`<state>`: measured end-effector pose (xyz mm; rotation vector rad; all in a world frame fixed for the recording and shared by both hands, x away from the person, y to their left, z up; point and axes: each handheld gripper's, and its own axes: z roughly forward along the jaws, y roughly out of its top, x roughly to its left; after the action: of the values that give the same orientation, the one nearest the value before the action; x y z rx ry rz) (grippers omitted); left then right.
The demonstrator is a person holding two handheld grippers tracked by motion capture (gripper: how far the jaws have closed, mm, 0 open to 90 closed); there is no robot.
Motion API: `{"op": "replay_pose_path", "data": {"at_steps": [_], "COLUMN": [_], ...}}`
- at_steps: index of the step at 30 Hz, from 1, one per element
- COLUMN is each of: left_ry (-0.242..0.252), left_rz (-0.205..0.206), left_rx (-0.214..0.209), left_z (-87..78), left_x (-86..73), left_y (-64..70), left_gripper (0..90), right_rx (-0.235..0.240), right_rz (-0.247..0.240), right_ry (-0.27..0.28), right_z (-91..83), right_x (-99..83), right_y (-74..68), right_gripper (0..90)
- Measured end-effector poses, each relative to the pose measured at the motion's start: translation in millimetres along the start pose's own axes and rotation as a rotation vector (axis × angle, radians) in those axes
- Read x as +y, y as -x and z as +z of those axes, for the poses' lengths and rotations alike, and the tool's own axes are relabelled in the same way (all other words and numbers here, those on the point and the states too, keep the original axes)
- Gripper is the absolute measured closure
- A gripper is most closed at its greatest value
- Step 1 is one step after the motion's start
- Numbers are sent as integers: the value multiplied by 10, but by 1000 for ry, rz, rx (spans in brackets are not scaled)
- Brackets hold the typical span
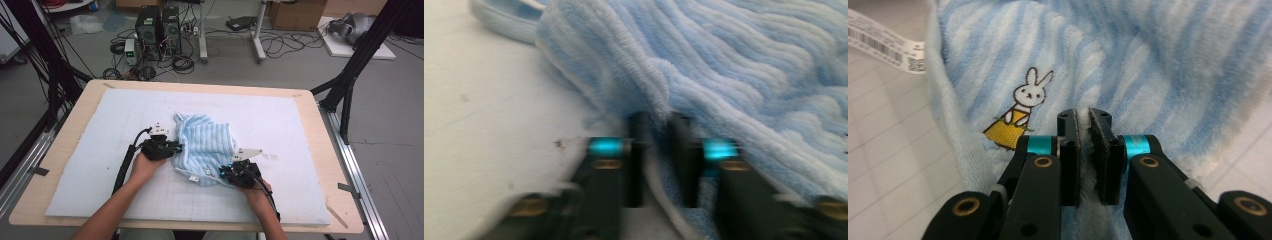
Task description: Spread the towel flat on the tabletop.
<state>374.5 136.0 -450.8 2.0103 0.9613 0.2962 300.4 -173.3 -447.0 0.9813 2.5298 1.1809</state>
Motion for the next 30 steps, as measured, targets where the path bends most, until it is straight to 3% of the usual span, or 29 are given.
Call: {"op": "replay_pose_path", "data": {"at_steps": [4,8,15,19,21,23,27,30], "left_ry": [-14,39,98,159,176,185,210,206], "left_rz": [3,-27,-31,-28,-33,-35,-26,-31], "left_rx": [-1,18,47,43,32,22,-20,-46], "left_z": [-127,-354,-562,-647,-713,-779,-859,-863], "left_x": [-33,-115,-215,-194,-180,-178,-252,-308], "left_y": [-77,-174,-257,-244,-251,-275,-305,-313], "left_gripper": [858,859,868,869,868,868,867,868], "right_rx": [69,122,164,171,133,46,-134,-210], "right_rz": [3,-44,-73,-84,-82,-75,34,79], "right_ry": [-14,-24,-37,2,53,97,183,188], "right_z": [-57,-106,-143,-157,-179,-184,-174,-68], "right_x": [-56,-113,-140,-102,-57,-4,121,257], "right_y": [-77,-192,-300,-322,-291,-224,17,150], "right_gripper": [834,834,824,719,642,590,538,529]}}
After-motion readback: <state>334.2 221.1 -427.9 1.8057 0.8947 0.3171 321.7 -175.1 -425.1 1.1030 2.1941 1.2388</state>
